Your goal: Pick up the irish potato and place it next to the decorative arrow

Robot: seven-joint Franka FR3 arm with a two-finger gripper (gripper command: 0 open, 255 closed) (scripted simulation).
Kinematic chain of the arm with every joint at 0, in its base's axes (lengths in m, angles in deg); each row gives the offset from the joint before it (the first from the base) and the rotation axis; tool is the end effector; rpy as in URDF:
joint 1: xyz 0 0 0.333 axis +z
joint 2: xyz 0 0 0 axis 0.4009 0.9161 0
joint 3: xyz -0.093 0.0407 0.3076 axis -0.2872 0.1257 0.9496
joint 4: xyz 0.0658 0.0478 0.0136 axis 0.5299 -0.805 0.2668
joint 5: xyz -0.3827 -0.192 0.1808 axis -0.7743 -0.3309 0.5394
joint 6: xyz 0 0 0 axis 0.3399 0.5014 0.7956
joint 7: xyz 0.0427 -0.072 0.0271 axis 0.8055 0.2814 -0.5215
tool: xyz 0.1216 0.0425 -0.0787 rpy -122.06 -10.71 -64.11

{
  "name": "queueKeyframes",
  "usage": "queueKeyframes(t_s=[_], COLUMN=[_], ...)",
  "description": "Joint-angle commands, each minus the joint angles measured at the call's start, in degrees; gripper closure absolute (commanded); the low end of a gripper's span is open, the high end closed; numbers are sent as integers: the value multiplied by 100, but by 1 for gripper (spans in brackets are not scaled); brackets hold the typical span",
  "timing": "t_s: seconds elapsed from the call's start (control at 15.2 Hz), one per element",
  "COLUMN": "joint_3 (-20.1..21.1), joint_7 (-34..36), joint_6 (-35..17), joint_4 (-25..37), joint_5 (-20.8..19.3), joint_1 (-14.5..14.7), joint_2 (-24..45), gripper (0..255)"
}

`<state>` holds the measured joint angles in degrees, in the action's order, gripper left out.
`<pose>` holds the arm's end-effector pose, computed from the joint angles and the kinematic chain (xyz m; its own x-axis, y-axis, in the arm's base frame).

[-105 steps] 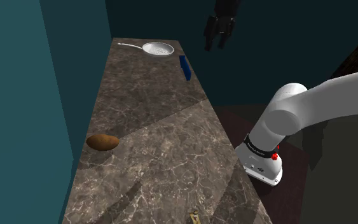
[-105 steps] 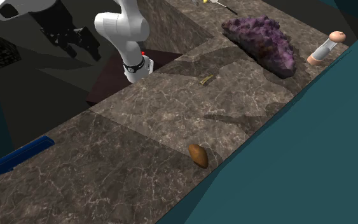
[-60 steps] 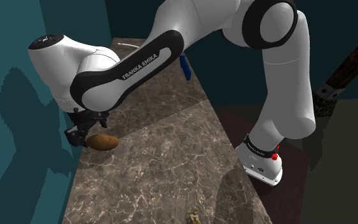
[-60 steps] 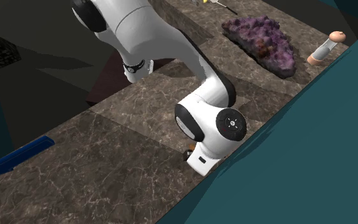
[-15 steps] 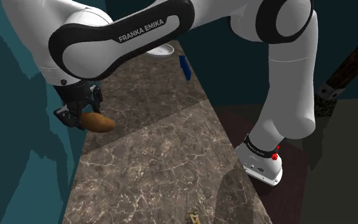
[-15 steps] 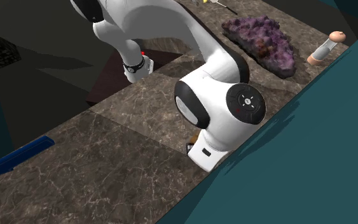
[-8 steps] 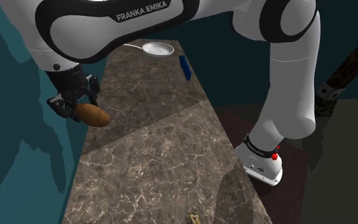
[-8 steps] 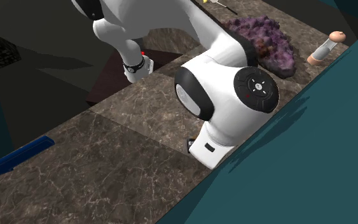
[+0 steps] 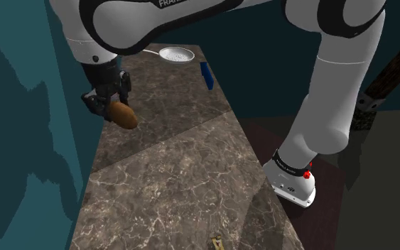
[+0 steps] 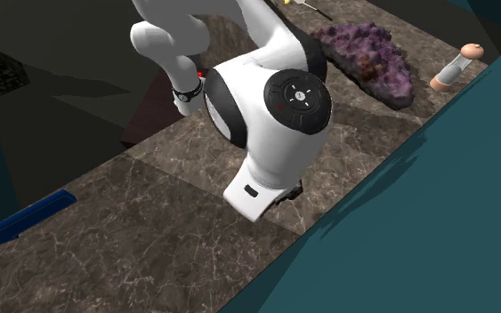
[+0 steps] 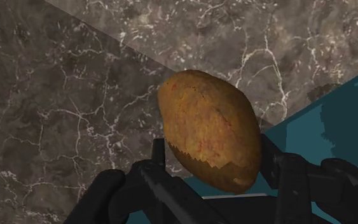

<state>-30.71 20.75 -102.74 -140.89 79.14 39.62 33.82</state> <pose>0.5346 0.4525 0.4042 0.9584 0.2850 -0.0120 0.2852 -0.9567 0.0579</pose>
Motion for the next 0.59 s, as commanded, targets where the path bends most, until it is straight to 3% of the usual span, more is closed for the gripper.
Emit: queueKeyframes(t_s=[0.0, 0.53], joint_3=[-47, -442], joint_7=[-290, -1486], joint_6=[-190, -606], joint_4=[-515, -2001], joint_5=[174, 735], joint_1=[-252, -923], joint_2=[-386, -1661], gripper=[255, 255])
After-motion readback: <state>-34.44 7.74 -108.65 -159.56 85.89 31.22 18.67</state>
